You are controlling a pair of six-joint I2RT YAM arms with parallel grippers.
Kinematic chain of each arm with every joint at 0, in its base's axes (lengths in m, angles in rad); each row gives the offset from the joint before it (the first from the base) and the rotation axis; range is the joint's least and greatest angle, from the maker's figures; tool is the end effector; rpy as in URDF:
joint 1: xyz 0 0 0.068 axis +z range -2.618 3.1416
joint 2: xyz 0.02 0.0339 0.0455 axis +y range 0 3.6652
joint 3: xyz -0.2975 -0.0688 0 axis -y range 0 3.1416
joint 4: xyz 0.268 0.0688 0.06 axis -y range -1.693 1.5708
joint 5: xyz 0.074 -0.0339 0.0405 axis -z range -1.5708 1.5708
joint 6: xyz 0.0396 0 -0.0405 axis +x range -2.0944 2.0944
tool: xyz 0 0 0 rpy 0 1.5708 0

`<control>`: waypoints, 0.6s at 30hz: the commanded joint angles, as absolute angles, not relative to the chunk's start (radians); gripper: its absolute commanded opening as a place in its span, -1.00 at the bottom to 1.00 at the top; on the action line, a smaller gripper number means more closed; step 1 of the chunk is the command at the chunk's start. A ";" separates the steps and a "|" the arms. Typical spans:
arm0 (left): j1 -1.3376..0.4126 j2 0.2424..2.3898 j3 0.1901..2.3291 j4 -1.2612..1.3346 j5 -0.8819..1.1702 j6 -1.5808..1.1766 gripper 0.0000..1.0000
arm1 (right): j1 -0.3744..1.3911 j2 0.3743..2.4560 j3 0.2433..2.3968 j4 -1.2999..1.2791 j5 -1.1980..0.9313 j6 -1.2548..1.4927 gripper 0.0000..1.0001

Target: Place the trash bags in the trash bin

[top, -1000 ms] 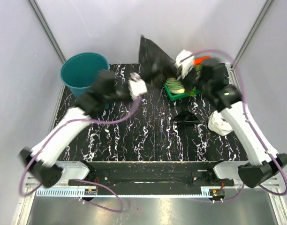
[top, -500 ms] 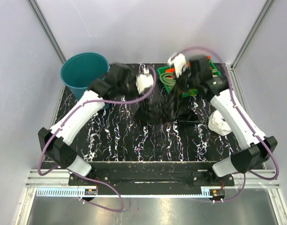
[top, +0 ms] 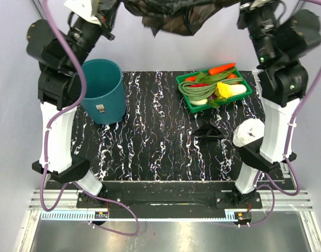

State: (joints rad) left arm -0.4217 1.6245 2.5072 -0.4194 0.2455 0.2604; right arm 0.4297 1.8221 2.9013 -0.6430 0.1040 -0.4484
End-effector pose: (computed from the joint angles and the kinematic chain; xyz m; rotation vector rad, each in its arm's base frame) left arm 0.2336 -0.1154 0.7059 0.5773 0.9675 -0.2798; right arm 0.2475 0.1089 0.7141 -0.3981 1.0655 -0.0756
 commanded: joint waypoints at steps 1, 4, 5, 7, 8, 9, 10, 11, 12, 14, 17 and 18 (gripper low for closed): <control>-0.368 1.621 2.521 -0.370 0.169 0.179 -1.00 | 0.426 1.804 3.006 -0.574 0.220 -0.483 -1.00; -0.313 1.592 2.436 -0.377 0.109 0.199 -1.00 | 0.417 1.777 3.020 -0.560 0.328 -0.554 -1.00; -0.293 1.580 2.410 -0.393 0.126 0.198 -1.00 | 0.410 1.761 3.001 -0.563 0.345 -0.557 -1.00; -0.285 1.560 2.352 -0.409 0.175 0.199 -1.00 | 0.408 1.724 2.939 -0.619 0.328 -0.529 -1.00; -0.285 1.551 2.326 -0.417 0.211 0.187 -1.00 | 0.408 1.703 2.874 -0.646 0.302 -0.505 -1.00; -0.285 1.548 2.304 -0.428 0.257 0.177 -1.00 | 0.410 1.680 2.806 -0.658 0.279 -0.479 -1.00; -0.287 1.543 2.277 -0.433 0.312 0.158 -1.00 | 0.408 1.658 2.727 -0.676 0.261 -0.436 -1.00; -0.288 1.539 2.238 -0.430 0.363 0.134 -1.00 | 0.408 1.642 2.639 -0.689 0.227 -0.417 -1.00; -0.294 1.536 2.205 -0.431 0.411 0.114 -1.00 | 0.408 1.623 2.556 -0.695 0.180 -0.399 -1.00; -0.325 1.528 2.111 -0.440 0.455 0.121 -1.00 | 0.408 1.602 2.378 -0.709 0.068 -0.371 -1.00; -0.399 1.523 1.970 -0.480 0.422 0.201 -1.00 | 0.413 1.638 2.202 -0.808 -0.085 -0.335 -1.00; -0.416 1.516 1.897 -0.476 0.414 0.210 -1.00 | 0.414 1.647 2.133 -0.837 -0.141 -0.333 -1.00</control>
State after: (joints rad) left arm -0.3374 1.5620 2.0518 -0.4465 0.3698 0.1627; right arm 0.4103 1.5776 2.3337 -0.6830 0.0822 -0.4007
